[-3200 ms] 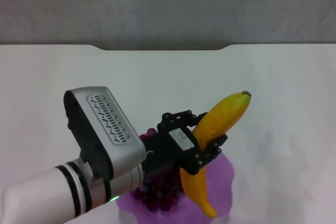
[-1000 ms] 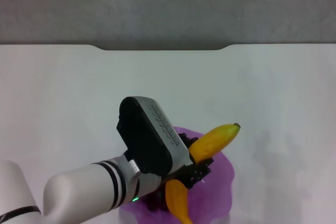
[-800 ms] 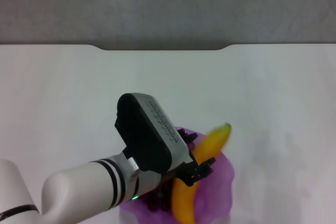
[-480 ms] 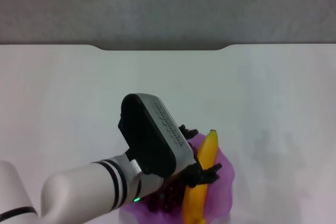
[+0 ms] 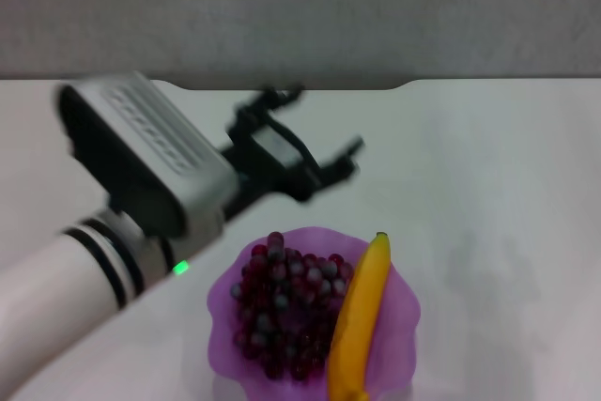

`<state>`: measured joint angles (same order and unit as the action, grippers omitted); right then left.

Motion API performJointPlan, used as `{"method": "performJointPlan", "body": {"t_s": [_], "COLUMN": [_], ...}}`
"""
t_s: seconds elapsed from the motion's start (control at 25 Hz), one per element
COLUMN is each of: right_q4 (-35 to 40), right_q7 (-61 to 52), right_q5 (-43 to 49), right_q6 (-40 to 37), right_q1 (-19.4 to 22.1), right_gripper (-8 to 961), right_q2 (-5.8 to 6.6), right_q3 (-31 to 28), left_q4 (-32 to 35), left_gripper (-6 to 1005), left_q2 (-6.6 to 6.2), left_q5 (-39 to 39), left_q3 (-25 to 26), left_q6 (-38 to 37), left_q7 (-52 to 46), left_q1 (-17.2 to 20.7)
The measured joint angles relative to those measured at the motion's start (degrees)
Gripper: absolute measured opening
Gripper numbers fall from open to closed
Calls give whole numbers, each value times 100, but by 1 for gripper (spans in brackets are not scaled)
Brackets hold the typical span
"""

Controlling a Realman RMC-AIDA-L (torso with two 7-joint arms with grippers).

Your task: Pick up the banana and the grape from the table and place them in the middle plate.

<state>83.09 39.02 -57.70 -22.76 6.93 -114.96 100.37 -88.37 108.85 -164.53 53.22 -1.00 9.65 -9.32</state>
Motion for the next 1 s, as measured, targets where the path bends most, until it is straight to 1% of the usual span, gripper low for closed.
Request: {"method": "performJointPlan", "body": {"t_s": [0.08,0.12,0.16,0.2,0.28,0.4,0.48,0.6,0.64,0.68,0.76,0.92,0.96,1.0], "right_q4": [1,2,2,1,-5,-29,-42,-49,-53,-58,-92,-200,-236,-280], "right_q7": [0,0,0,1,12,29,33,40,40,41,42,44,44,44], "right_q5": [5,8,12,14,23,29,34,45,55,76,180,554,722,908], "right_q6": [0,0,0,0,0,0,0,0,0,0,0,0,1,3], "right_q1": [-13,-28,-45,-63,-87,-133,-153,-164,-170,-175,-190,-264,-301,-343], "right_gripper": [518,518,518,518,518,518,518,518,518,518,518,518,518,518], "right_q2": [0,0,1,3,8,9,9,16,18,19,19,18,19,23], "right_q3": [25,44,62,76,105,138,167,200,201,203,213,307,366,441], "left_q4": [121,121,224,434,650,1019,1367,1924,2085,2343,2790,3583,3583,3927], "left_gripper": [889,889,889,889,889,889,889,889,889,889,889,889,889,889], "left_q2": [8,8,30,74,98,56,-78,-357,-427,-531,-683,-913,-913,-1096], "left_q5": [0,0,0,0,0,0,0,0,0,0,-3,-8,-8,-10], "left_q3": [230,230,390,656,885,1172,1343,1505,1525,1548,1560,1514,1514,1343], "left_q6": [-411,-411,-667,-1105,-1525,-2167,-2638,-3228,-3366,-3574,-3932,-4247,-4247,-4481], "left_q7": [-5,-5,-33,-155,-407,-1040,-1653,-2534,-2739,-3018,-3405,-3973,-3973,-4339], "left_q1": [47,47,73,121,156,175,164,125,110,82,18,-176,-176,-272]}}
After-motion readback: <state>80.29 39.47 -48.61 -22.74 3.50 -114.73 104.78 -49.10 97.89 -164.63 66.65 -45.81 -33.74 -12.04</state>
